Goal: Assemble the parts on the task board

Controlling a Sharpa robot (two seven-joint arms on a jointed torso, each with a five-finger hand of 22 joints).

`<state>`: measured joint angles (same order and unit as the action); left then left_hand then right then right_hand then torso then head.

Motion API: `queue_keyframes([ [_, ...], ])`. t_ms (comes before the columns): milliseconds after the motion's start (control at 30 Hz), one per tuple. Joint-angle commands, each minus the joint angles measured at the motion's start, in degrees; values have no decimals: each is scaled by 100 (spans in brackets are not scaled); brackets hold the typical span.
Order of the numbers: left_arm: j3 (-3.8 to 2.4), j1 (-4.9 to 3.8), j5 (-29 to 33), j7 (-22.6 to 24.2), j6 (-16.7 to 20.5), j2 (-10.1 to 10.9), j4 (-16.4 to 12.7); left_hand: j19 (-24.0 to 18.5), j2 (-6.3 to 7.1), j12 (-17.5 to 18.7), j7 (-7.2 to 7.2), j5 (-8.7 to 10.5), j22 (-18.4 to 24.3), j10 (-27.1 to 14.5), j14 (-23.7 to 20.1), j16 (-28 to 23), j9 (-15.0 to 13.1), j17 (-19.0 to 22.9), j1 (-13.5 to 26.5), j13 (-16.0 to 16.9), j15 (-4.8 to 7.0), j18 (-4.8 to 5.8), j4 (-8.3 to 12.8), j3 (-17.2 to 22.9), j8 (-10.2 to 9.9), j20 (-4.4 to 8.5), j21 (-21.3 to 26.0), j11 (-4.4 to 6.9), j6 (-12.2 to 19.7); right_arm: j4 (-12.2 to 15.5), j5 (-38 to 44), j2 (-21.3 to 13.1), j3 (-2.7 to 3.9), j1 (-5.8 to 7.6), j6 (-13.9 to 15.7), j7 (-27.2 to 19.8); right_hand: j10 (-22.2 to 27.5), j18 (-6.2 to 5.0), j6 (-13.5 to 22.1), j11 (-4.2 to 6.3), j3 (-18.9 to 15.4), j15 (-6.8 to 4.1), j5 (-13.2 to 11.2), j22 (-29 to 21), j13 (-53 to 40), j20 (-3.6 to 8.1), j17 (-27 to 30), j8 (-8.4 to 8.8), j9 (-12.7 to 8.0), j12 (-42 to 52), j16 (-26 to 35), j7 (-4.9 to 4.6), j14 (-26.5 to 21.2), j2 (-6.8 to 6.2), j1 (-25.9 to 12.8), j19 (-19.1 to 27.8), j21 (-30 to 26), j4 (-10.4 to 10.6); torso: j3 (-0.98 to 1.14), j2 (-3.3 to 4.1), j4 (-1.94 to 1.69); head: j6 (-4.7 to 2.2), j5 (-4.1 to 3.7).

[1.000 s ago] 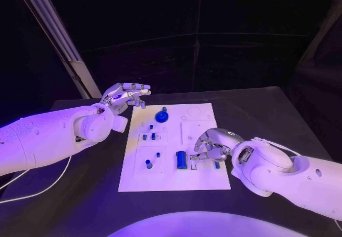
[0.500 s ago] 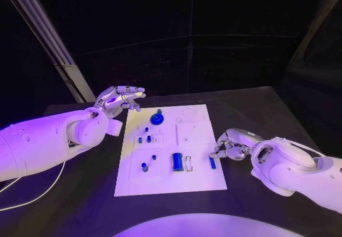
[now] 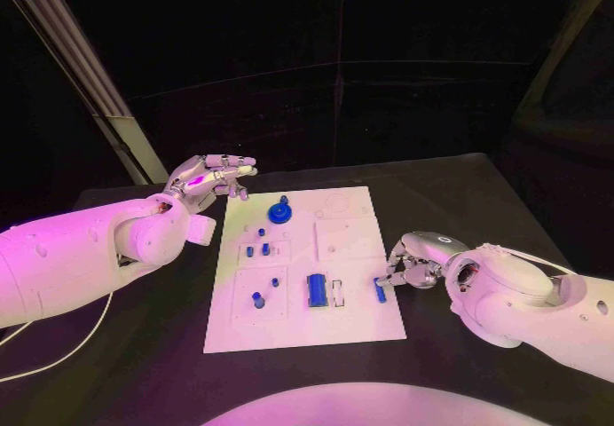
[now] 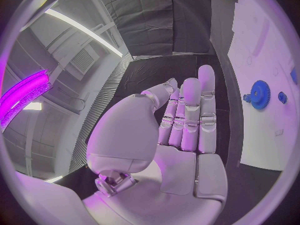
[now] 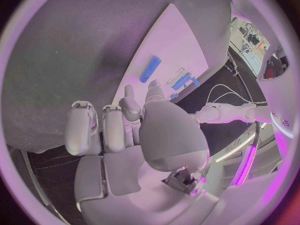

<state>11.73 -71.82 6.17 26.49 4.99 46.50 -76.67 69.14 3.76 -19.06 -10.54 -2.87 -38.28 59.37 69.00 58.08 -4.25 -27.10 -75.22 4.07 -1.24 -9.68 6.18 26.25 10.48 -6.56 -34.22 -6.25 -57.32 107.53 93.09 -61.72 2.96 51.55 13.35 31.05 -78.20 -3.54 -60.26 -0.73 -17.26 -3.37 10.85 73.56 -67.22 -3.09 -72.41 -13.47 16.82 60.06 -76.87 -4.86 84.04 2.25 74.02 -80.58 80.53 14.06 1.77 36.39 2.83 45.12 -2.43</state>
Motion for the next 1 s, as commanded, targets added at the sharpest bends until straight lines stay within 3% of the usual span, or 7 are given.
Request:
queue_keyframes([
  [33,-4,-8,11,34,-47,4,-11,-51,-9,-22,0,-38,6,-24,-38,-19,9,5,-34,-6,14,-78,26,6,32,-5,31,-2,32,-14,182,64,-1,2,-239,57,-7,-36,-50,36,-6,-8,-29,0,-7,8,-13,-32,12,2,18,5,260,-84,12,21,-22,28,4,1,-1,9,12],
  [667,-4,-7,11,27,-48,12,-2,-51,-9,-22,0,-38,6,-24,-38,-19,9,5,-34,-6,14,-78,26,6,32,-5,31,-2,32,-125,503,291,-3,-164,-764,57,-14,-34,-137,68,25,-37,44,6,-15,37,-23,-75,75,7,17,40,265,-107,207,16,-24,2,3,2,3,28,23],
  [1000,-3,-6,11,21,-56,13,3,-51,-9,-22,0,-38,6,-24,-38,-19,9,5,-34,-6,14,-78,26,6,32,-5,31,-2,32,-135,1297,420,-2,-258,-1001,54,1,-33,-133,75,123,-47,-83,5,-1,50,-29,-63,140,-28,29,36,265,-129,750,19,-36,-321,1,4,-5,37,29],
])
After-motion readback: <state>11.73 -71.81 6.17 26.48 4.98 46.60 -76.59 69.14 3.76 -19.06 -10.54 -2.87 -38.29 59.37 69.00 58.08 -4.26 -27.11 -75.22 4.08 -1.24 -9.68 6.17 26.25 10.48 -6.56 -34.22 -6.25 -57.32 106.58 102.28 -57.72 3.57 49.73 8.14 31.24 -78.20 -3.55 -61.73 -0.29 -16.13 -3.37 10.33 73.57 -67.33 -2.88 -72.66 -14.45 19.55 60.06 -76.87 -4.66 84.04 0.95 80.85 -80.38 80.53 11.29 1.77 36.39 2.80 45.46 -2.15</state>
